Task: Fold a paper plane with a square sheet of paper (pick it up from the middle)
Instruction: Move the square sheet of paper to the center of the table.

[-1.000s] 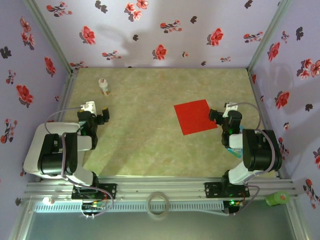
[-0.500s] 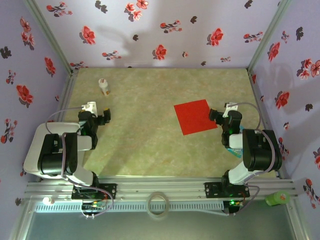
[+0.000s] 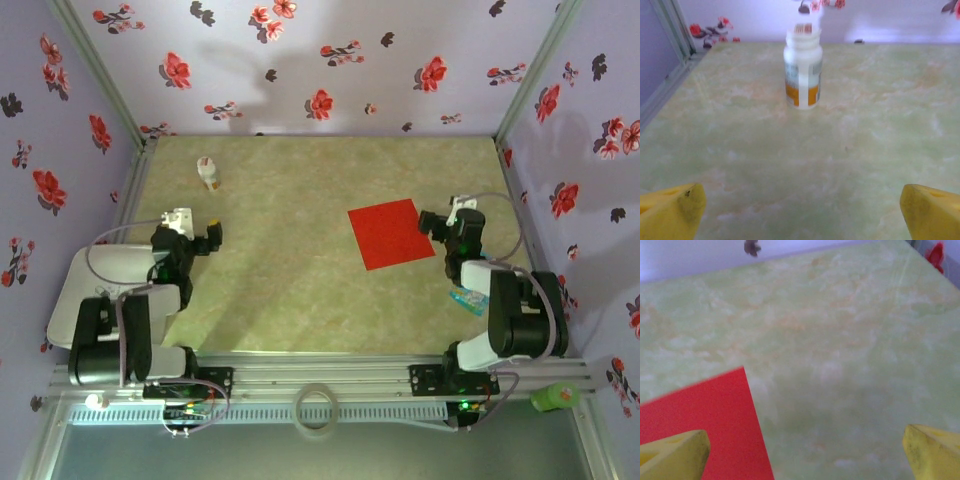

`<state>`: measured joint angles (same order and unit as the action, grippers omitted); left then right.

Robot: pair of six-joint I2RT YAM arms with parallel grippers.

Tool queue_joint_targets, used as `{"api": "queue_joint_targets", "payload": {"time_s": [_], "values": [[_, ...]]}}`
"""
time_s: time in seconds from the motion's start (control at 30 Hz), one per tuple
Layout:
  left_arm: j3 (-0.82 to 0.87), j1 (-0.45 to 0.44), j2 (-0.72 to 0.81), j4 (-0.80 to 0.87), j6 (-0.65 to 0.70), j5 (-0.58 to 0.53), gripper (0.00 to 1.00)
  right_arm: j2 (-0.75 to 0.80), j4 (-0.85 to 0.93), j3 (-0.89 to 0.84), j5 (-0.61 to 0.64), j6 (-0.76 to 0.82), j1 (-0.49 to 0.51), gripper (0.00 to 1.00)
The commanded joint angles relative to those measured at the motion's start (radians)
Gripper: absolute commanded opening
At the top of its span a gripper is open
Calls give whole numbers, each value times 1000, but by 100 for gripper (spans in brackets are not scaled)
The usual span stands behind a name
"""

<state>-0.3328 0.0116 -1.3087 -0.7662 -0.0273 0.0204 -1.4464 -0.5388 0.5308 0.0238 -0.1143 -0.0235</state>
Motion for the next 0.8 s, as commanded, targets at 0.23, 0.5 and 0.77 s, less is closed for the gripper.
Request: {"api": "queue_joint_targets", "payload": {"time_s": [0.23,0.5,0.77], "values": [[-411,9,153,879,-380,-44,100,145,944,331,-40,-399,-23,99],[-505,10,194,1051,-497,121,100,194,980,291,-326,-576,-12,99],[-534,9,220,1068,-505,347,100,35,875,275,-435,-501,77,90]]}}
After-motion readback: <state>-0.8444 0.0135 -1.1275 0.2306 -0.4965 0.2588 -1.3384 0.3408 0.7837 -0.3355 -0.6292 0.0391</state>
